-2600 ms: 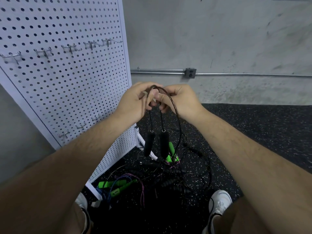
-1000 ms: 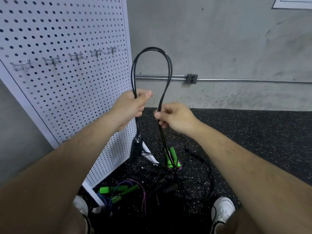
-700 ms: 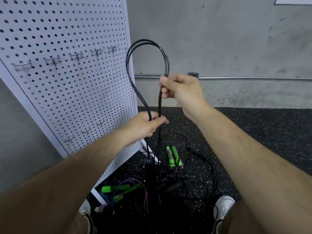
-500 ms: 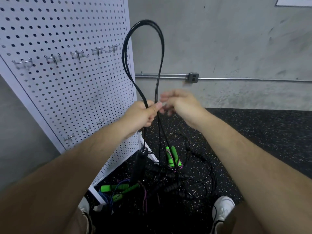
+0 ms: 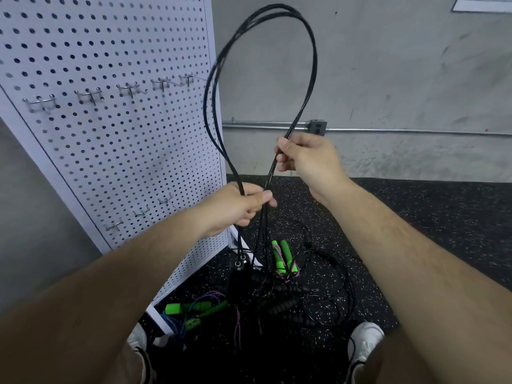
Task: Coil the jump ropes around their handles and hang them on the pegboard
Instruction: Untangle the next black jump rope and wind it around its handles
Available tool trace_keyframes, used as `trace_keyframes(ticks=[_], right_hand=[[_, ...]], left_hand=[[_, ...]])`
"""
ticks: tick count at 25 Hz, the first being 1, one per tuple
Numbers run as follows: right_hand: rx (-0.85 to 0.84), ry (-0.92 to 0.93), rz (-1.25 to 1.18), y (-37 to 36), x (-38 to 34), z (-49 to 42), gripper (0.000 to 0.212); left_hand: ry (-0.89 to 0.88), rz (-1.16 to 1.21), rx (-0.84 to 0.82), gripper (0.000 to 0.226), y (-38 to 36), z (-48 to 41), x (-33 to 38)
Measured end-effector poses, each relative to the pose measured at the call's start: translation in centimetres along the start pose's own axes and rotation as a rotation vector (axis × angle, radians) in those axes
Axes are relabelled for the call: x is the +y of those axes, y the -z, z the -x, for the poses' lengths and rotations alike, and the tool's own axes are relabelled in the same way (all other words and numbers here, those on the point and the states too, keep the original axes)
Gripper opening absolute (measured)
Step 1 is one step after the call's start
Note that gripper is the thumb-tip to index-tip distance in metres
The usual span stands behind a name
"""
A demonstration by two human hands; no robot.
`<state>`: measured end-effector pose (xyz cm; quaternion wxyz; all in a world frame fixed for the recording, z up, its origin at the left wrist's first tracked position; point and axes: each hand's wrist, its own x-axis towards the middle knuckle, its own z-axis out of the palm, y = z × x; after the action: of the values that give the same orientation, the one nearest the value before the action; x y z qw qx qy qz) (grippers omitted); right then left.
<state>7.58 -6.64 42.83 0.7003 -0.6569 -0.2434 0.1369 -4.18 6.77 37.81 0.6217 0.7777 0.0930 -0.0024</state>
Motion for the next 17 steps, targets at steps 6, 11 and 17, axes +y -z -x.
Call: trace_keyframes(ticks=[6,11,17], right_hand=[[-0.453,-0.224,0.327,-0.3,2.3,1.9,0.003],[-0.433,-0.166,0.384,-1.2,2.7,2.9,0.024],[-0.087,-0.055,0.551,0.3,1.5,1.2,0.022]], left_hand=[[-0.022,0.299,0.11,0.021,1.4,-0.9,2.3],[0.068,0.445,0.123,0.019,1.7,-1.7,2.7],[0.081,0.386,0.135,0.017,1.6,-1.3,2.5]])
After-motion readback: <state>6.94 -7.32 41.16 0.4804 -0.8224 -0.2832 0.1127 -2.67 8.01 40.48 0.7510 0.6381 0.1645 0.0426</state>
